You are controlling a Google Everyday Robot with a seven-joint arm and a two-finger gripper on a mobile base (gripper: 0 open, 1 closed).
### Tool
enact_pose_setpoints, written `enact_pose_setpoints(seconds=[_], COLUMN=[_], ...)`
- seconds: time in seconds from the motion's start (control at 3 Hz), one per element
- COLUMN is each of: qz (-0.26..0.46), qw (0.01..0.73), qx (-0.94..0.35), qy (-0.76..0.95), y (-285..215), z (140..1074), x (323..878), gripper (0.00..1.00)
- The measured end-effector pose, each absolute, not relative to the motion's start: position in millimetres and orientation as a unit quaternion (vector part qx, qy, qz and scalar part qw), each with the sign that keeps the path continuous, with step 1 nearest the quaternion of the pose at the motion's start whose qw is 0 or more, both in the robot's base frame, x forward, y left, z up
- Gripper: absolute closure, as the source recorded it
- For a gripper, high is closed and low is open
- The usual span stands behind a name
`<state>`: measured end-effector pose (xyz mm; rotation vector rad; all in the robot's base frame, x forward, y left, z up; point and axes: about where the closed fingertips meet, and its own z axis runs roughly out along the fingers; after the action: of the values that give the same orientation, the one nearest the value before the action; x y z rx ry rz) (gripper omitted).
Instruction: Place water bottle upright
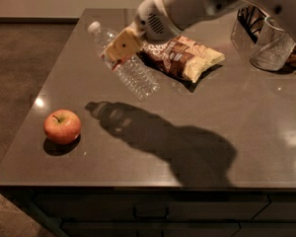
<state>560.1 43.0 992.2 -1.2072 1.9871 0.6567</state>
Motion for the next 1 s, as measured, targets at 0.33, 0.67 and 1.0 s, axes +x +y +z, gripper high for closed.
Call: enact_pose_setpoints(seconds=[0.33,0.67,1.0], qz=[0.294,0.330,0.362], qw=[0.412,0.461,0.506], qx=[-0.448,-0.436,-0.438], qy=[0.737,0.699,0.649], y=[33.9,17.0,-5.0], z=[1013.6,1023.7,1028.8], x=[568.7,573.0,573.4], gripper=[1.00,1.00,1.00])
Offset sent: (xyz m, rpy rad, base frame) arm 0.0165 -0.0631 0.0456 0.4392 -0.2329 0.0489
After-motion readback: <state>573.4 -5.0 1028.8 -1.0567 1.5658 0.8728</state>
